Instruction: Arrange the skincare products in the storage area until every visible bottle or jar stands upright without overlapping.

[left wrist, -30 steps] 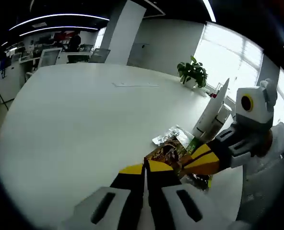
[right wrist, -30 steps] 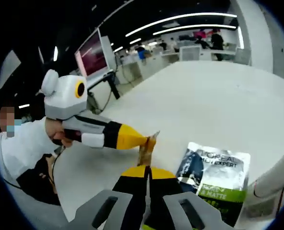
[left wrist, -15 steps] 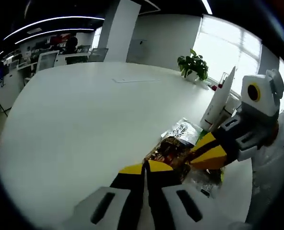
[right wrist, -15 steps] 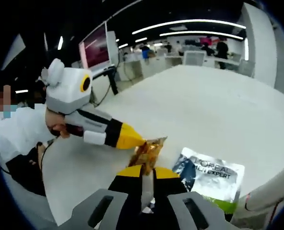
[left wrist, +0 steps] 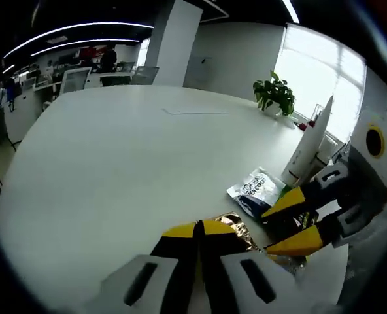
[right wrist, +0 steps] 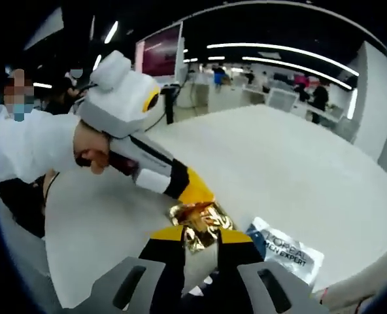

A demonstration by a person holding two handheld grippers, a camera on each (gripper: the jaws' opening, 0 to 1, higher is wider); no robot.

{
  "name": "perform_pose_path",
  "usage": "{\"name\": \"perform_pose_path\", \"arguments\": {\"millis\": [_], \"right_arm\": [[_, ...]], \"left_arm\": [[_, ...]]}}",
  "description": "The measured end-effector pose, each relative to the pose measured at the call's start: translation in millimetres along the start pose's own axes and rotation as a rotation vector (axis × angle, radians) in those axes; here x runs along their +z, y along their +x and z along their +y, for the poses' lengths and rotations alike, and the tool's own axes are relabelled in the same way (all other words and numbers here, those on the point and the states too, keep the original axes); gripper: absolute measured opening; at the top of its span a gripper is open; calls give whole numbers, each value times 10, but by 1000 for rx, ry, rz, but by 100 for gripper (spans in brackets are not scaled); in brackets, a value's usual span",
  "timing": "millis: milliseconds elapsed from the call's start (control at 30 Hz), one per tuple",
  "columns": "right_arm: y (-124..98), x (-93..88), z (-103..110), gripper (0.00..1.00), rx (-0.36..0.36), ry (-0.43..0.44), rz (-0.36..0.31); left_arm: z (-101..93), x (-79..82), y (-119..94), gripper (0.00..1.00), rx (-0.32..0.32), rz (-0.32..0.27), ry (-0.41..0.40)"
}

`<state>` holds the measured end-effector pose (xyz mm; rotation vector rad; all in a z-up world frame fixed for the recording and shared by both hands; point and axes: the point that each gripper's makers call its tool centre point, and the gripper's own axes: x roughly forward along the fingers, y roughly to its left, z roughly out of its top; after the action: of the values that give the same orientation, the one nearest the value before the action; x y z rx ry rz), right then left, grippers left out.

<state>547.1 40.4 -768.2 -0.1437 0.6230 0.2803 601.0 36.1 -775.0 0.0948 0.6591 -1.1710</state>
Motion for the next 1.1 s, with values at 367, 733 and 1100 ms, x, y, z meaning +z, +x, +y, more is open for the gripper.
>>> {"name": "perform_pose_path", "arguments": {"millis": [367, 733, 1100], "right_arm": [[221, -103, -132, 16, -31, -122, 42], [219, -109, -125, 14, 18, -172, 53], [-242, 28, 262, 21, 132, -218, -24]], "left_arm": [[-55, -25, 45, 0, 17, -32, -63], [-94, 47, -163, 3, -14, -51, -11], [-402, -281, -638, 10, -54, -24, -6]]}}
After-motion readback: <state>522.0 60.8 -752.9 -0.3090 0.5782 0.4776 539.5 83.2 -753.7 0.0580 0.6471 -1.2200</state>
